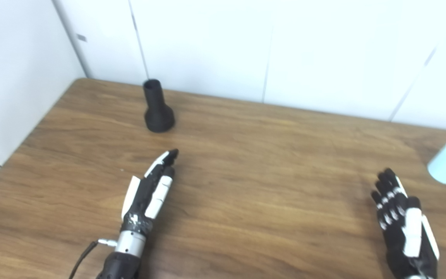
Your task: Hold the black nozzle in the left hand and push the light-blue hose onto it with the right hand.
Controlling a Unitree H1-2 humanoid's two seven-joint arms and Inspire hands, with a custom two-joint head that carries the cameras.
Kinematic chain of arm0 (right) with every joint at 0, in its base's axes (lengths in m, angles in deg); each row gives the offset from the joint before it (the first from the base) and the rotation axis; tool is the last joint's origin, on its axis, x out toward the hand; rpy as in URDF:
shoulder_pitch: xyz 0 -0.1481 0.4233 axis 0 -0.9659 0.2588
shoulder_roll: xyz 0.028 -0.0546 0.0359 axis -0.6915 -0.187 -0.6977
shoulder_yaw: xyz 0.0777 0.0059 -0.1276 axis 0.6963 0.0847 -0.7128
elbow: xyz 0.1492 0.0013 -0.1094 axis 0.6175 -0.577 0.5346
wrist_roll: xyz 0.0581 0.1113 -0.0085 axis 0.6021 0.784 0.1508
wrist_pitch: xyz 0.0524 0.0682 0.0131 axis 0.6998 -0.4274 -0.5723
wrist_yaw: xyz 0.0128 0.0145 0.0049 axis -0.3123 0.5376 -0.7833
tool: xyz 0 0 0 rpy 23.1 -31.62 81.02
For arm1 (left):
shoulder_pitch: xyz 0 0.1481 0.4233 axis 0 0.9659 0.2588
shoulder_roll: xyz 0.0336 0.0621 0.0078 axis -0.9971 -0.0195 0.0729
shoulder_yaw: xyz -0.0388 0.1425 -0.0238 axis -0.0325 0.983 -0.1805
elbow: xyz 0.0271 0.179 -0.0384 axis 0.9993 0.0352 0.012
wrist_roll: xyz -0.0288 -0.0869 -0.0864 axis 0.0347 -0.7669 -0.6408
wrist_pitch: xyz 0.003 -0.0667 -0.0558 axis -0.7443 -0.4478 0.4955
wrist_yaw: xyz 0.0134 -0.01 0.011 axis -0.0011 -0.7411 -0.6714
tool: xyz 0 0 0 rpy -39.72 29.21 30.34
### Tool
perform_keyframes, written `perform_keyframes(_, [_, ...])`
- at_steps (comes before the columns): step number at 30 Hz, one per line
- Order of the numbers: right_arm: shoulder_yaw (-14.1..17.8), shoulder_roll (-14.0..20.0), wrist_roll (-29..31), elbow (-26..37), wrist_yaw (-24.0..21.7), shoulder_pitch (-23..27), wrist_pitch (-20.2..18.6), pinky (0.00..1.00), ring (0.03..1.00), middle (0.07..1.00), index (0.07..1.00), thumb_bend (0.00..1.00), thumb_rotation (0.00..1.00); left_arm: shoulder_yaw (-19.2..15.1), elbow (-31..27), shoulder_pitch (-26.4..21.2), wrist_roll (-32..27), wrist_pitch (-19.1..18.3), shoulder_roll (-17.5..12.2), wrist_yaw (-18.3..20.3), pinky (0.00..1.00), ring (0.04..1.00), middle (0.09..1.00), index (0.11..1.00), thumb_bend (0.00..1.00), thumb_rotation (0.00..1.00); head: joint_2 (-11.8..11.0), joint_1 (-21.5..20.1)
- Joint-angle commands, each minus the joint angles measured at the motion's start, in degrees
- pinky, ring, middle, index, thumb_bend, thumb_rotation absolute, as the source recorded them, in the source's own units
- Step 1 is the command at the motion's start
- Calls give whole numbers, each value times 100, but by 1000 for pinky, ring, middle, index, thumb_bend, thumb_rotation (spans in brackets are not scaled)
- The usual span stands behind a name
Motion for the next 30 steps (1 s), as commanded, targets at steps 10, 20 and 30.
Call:
perform_keyframes(10, [79, 55, 49, -339, -61, -260, 67, 1000, 996, 977, 971, 537, 1000, 260, 197, 411, 89, 92, 46, -5, 927, 936, 929, 901, 505, 884, -116, 10])
perform_keyframes(20, [133, 136, 74, -81, -60, -344, -55, 1000, 998, 978, 973, 539, 1000, 218, -134, 482, 451, -167, 209, -344, 897, 905, 899, 877, 520, 698, 155, 48])
perform_keyframes(30, [154, 95, 63, -9, -50, -411, -44, 1000, 987, 973, 967, 541, 1000, -54, -679, 131, 374, -627, 171, -605, 823, 850, 852, 864, 749, 307, 223, -12])
